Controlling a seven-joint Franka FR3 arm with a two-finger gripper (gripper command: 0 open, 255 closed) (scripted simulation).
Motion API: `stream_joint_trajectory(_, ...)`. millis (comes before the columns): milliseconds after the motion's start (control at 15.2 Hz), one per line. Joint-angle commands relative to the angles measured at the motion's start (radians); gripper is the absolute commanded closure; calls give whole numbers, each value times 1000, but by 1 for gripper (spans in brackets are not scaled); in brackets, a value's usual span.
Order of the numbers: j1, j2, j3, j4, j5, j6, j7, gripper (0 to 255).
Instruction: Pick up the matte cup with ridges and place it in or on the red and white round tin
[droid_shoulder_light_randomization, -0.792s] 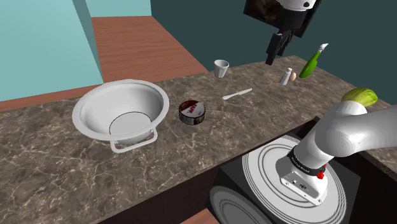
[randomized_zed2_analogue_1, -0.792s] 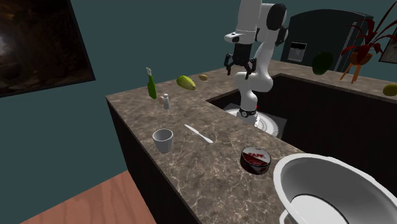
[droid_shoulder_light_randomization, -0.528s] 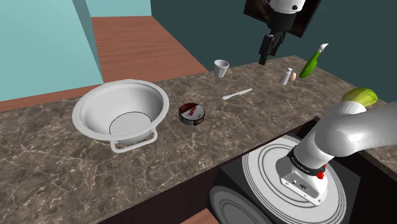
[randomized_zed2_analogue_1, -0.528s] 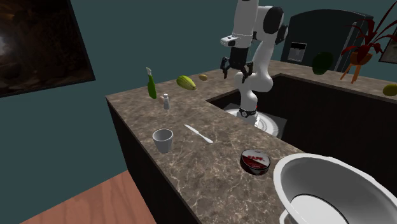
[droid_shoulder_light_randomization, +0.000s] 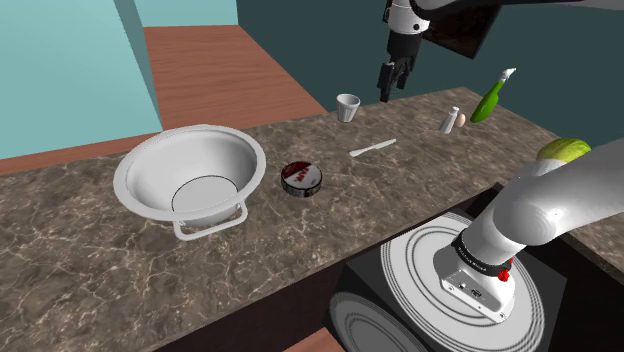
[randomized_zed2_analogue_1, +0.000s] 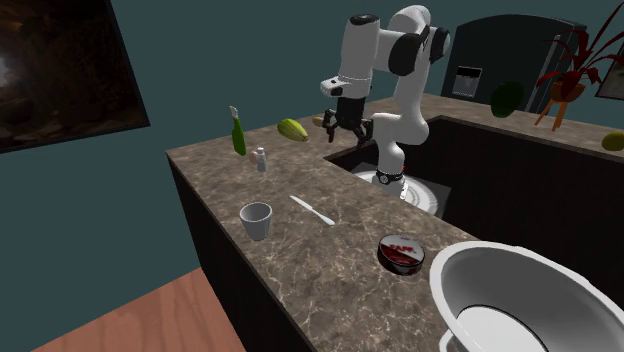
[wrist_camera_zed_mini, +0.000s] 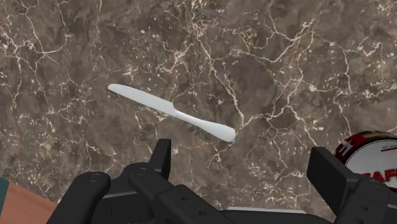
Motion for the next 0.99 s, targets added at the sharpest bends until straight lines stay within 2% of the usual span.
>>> stream_joint_trajectory(0, -8, 76, -6, 34, -15, 37, -7, 0)
stream_joint_trajectory(462, -31, 343, -23, 195, -60, 123, -22, 0)
stream_joint_trajectory(924, -47, 618, -40, 422, -97, 153, -40, 0)
